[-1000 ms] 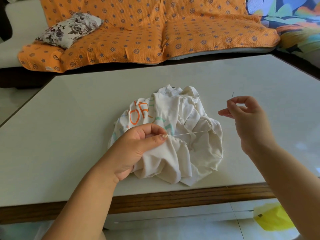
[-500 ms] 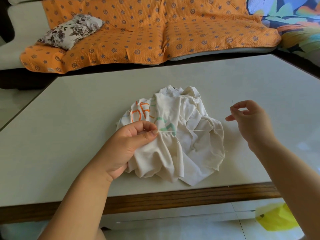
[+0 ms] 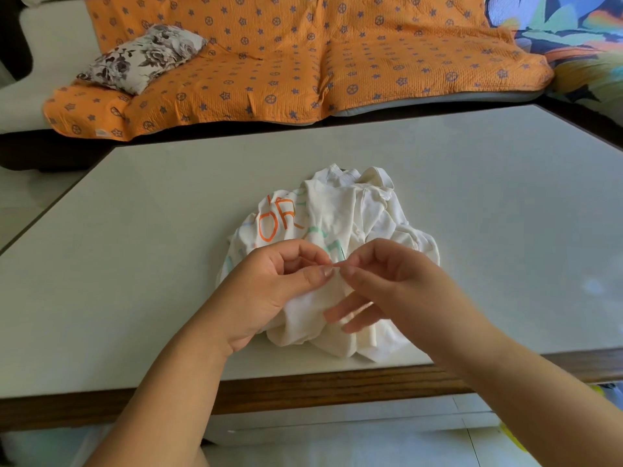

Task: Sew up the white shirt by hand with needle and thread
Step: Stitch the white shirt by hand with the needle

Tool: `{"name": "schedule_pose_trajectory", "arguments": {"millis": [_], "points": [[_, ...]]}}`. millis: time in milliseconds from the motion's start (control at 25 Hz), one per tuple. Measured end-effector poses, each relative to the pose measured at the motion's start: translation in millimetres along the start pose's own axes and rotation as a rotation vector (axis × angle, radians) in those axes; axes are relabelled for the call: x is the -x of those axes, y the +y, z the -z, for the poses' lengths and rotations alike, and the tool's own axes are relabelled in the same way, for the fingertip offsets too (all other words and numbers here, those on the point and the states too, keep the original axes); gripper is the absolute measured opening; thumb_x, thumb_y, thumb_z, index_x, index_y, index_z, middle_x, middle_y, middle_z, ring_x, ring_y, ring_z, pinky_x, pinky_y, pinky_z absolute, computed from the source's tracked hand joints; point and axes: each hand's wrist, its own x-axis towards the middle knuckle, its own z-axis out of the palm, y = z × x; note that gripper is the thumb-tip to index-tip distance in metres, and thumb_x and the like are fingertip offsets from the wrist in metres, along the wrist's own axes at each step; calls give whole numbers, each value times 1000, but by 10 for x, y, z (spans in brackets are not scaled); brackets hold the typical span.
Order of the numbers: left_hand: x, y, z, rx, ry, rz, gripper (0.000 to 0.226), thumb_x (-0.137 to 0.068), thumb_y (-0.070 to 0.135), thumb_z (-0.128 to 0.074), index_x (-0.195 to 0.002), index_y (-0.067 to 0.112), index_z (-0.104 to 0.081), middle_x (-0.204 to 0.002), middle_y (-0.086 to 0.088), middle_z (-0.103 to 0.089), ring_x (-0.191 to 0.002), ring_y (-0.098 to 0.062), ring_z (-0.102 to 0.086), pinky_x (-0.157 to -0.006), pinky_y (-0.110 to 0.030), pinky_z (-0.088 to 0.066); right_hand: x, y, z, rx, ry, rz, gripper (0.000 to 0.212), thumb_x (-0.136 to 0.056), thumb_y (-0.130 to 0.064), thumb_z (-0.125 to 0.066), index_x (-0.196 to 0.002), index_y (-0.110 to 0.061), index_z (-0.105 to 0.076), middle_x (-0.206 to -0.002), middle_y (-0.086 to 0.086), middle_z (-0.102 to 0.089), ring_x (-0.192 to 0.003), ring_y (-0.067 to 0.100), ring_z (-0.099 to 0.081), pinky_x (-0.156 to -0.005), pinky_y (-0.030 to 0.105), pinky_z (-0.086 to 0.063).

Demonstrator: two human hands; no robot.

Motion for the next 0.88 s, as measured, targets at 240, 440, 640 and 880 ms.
{"name": "schedule_pose_trajectory", "arguments": {"millis": [240, 440, 640, 880], "points": [[-15, 3, 29, -313, 42, -15, 23, -65, 38, -75, -87, 32, -76, -92, -8, -71, -88, -15, -66, -85, -27, -53, -54, 97, 85, 60, 151, 129, 6, -96, -8, -58, -91, -8, -62, -80, 10, -75, -72, 19, -75, -68, 26, -60], [-3, 41, 43, -435, 51, -32, 21, -74, 51, -73, -83, 32, -75, -76, 5, -70, -74, -1, -60, -70, -19, -44, -55, 91, 122, 76, 190, 188, 7, -95, -6, -58, -90, -9, -63, -78, 8, -73, -72, 20, -75, -69, 30, -61], [5, 42, 11, -325, 32, -72, 19, -75, 42, -67, -83, 26, -73, -79, -1, -66, -76, -9, -57, -73, -21, -46, -49, 79, 133, 66, 186, 200, 7, -94, -6, -60, -88, -9, -63, -74, 8, -73, -70, 21, -75, -66, 29, -61], [-9, 38, -92, -148, 94, -55, 18, -68, 35, -72, -81, 22, -75, -82, 3, -74, -83, -6, -67, -79, -21, -47, -46, 88, 119, 34, 188, 183, 8, -93, -5, -61, -87, -8, -64, -72, 7, -73, -67, 21, -74, -63, 26, -60]]}}
